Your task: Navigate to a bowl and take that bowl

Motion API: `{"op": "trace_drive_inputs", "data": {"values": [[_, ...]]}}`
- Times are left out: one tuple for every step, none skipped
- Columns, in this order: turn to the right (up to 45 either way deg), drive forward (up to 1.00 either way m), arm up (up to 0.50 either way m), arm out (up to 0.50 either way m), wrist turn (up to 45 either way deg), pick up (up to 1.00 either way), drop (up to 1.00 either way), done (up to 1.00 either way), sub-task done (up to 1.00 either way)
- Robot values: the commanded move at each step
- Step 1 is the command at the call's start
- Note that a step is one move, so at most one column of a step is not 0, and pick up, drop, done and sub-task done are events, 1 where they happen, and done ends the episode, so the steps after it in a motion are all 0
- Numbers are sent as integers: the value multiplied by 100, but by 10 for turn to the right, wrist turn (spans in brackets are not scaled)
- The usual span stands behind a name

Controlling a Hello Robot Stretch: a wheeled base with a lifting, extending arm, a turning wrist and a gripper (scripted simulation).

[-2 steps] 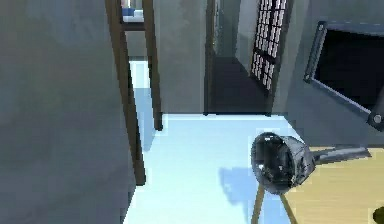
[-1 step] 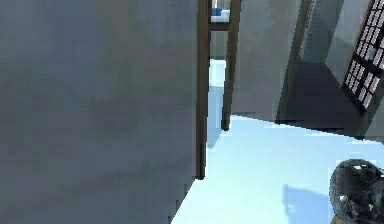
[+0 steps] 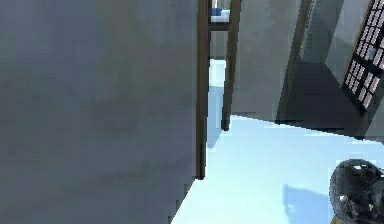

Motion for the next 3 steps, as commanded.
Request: {"op": "trace_drive_inputs", "data": {"values": [[0, 0, 38, 0, 0, 0, 0, 0, 0], [0, 0, 0, 46, 0, 0, 0, 0, 0], [0, 0, 0, 0, 450, 0, 0, 0, 0]]}}
